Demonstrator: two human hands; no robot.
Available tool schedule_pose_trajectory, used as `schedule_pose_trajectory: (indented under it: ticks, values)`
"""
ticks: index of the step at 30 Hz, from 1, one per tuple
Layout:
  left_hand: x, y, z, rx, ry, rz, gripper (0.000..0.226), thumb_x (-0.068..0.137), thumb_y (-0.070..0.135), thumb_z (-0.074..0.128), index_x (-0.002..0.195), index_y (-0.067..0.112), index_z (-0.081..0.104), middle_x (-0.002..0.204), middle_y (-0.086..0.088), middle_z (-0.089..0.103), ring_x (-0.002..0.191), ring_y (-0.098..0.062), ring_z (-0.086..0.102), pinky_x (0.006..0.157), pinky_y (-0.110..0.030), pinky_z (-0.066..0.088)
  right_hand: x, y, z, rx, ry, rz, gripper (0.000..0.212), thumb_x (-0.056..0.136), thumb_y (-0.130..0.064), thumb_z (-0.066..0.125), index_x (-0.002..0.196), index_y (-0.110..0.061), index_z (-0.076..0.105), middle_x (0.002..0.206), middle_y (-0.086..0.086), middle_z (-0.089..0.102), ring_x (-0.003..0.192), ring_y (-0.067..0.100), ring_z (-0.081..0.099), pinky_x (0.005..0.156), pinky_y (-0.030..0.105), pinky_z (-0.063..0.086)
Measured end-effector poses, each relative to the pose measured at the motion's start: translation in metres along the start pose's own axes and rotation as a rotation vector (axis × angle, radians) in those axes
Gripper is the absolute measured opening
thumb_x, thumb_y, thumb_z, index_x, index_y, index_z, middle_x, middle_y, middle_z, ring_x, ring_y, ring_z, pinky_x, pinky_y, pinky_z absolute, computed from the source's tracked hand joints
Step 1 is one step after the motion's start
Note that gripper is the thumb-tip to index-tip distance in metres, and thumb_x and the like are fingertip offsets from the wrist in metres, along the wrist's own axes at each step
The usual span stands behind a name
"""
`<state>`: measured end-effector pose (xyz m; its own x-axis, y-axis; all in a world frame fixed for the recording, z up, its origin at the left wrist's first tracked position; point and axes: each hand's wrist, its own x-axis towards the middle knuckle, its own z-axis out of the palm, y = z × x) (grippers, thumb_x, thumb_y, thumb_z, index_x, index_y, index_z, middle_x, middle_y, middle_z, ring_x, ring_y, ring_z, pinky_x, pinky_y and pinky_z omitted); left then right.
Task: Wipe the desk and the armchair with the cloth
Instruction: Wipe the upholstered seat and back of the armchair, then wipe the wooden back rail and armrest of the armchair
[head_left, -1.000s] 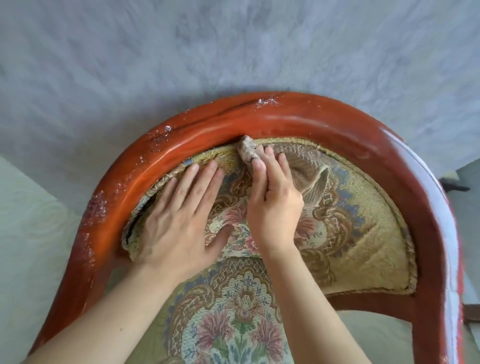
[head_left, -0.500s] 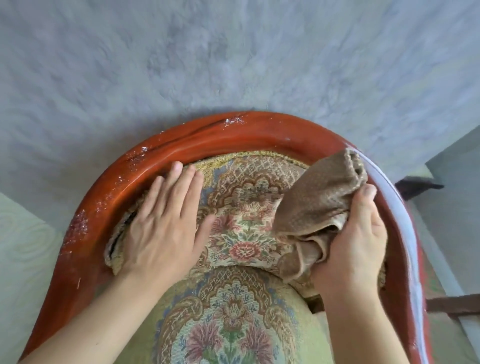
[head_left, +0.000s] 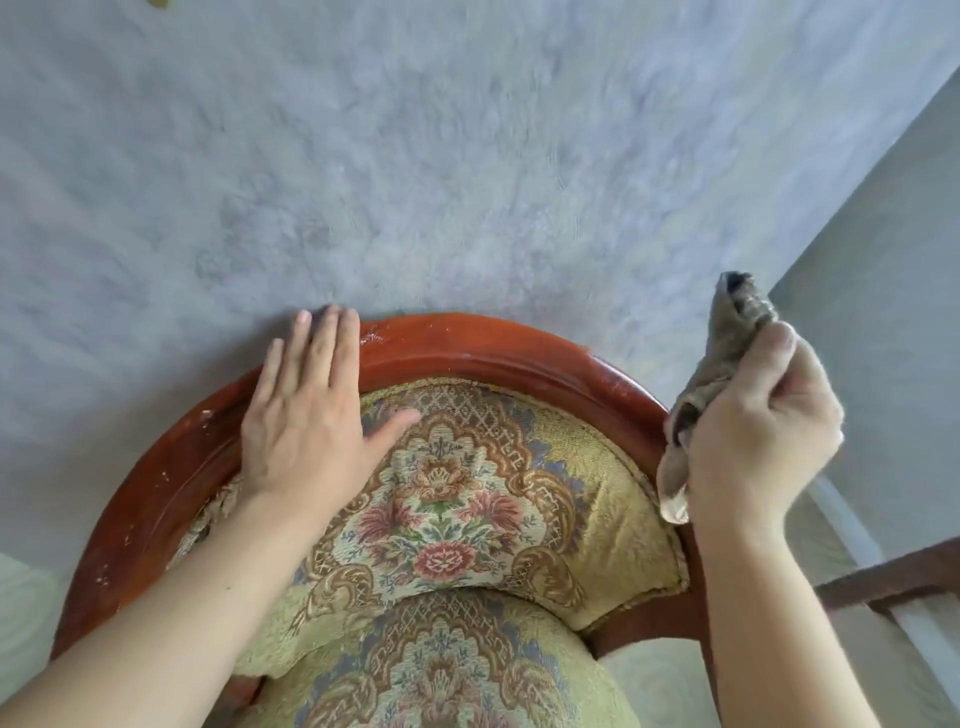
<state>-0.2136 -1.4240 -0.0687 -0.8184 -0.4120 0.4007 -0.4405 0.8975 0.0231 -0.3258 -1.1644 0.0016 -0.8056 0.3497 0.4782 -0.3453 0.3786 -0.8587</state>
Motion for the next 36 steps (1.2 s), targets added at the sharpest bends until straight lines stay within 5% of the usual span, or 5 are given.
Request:
schedule_pose_trajectory:
  ticks: [4, 6, 8, 24, 36]
  values:
    - [0.000, 0.000, 0.004, 0.022, -0.001, -0.005, 0.115, 0.083, 0.084, 0.041, 0.161, 0.008, 0.003, 0.168, -0.010, 0.010, 0.156, -0.025, 0.005, 0.126, -0.043, 0.009, -0.019, 0.013, 0.028, -0.342, -0.308, 0.041, 0.046, 0.106, -0.044, 0.028, 0.111, -0.022, 0.068, 0.104, 0.007, 0.075, 0.108, 0.035, 0.062, 0.095, 0.046, 0.046]
    - [-0.001, -0.002, 0.004, 0.013, -0.005, -0.011, 0.114, 0.083, 0.084, 0.043, 0.161, 0.008, 0.005, 0.168, -0.010, 0.013, 0.156, -0.025, 0.007, 0.126, -0.043, 0.010, -0.029, 0.020, 0.036, -0.448, -0.507, 0.032, 0.050, 0.107, -0.046, 0.020, 0.138, -0.031, 0.055, 0.151, 0.003, 0.049, 0.146, 0.031, 0.032, 0.122, 0.047, 0.018]
    - [-0.001, -0.004, 0.006, 0.014, 0.006, -0.002, 0.112, 0.085, 0.084, 0.041, 0.161, 0.008, 0.006, 0.167, -0.011, 0.015, 0.156, -0.025, 0.008, 0.126, -0.043, 0.010, -0.031, 0.025, 0.039, -0.426, -0.601, 0.015, 0.052, 0.106, -0.049, 0.011, 0.151, -0.039, 0.035, 0.166, -0.006, 0.019, 0.154, 0.020, 0.002, 0.123, 0.043, -0.005]
    - [-0.002, -0.006, 0.002, -0.104, -0.013, 0.030, 0.121, 0.078, 0.078, 0.057, 0.160, 0.007, 0.005, 0.168, -0.013, 0.014, 0.156, -0.026, 0.010, 0.127, -0.042, 0.011, -0.085, -0.007, 0.103, -0.485, -0.597, -0.262, 0.057, 0.105, -0.036, 0.036, 0.158, -0.034, 0.014, 0.168, -0.007, 0.004, 0.154, 0.021, -0.009, 0.118, 0.042, -0.020]
    - [-0.013, -0.027, -0.010, -0.122, -0.105, -0.071, 0.125, 0.063, 0.079, 0.015, 0.158, 0.002, -0.011, 0.166, -0.016, -0.014, 0.155, -0.026, -0.010, 0.126, -0.039, -0.001, -0.130, -0.031, 0.132, -0.426, -0.808, -0.658, 0.052, 0.106, -0.029, 0.034, 0.158, -0.029, 0.023, 0.167, -0.001, 0.011, 0.154, 0.029, -0.002, 0.121, 0.047, -0.014]
